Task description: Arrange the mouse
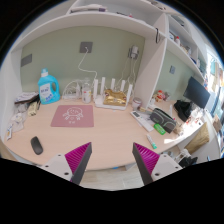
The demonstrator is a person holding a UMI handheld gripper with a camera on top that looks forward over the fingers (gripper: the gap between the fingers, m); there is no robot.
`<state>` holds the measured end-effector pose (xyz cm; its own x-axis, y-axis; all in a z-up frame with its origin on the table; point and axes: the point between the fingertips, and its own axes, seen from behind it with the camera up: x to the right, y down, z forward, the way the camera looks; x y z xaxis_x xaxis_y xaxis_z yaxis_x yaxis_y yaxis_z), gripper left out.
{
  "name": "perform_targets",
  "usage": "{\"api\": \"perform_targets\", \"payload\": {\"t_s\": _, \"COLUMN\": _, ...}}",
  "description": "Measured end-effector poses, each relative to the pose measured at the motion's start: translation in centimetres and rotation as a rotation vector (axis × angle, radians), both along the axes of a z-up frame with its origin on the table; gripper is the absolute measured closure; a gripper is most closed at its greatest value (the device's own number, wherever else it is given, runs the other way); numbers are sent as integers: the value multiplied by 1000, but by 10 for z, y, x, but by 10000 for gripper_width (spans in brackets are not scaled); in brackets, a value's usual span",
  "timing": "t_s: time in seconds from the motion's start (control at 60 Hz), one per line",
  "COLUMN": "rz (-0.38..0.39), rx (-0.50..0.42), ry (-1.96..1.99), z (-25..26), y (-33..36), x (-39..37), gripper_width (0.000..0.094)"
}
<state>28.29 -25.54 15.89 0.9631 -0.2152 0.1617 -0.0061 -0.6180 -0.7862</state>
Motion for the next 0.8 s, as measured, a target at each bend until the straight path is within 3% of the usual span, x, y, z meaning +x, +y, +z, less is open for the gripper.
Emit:
{"api": "perform_targets", "payload": {"t_s": 0.217, "rz": -12, "rx": -18, "ry": -11, "z": -22, "y": -25, "x": -5, "gripper_width": 91}}
{"api": "perform_targets", "payload": {"t_s": 0.367, "rz": -6, "rx": -63, "ry": 26, "z": -58, "y": -49, "x": -53, "gripper_width": 93}}
{"api": "perform_targets", "payload": {"t_s": 0.583, "rz": 98, "rx": -128, "ry": 116, "z": -114, "y": -49, "x": -186, "gripper_width": 89}}
{"api": "perform_targets", "payload": {"t_s": 0.8, "rz": 204, "rx": -94, "ry": 128, "z": -141, "y": 9, "x": -288, "gripper_width": 86}}
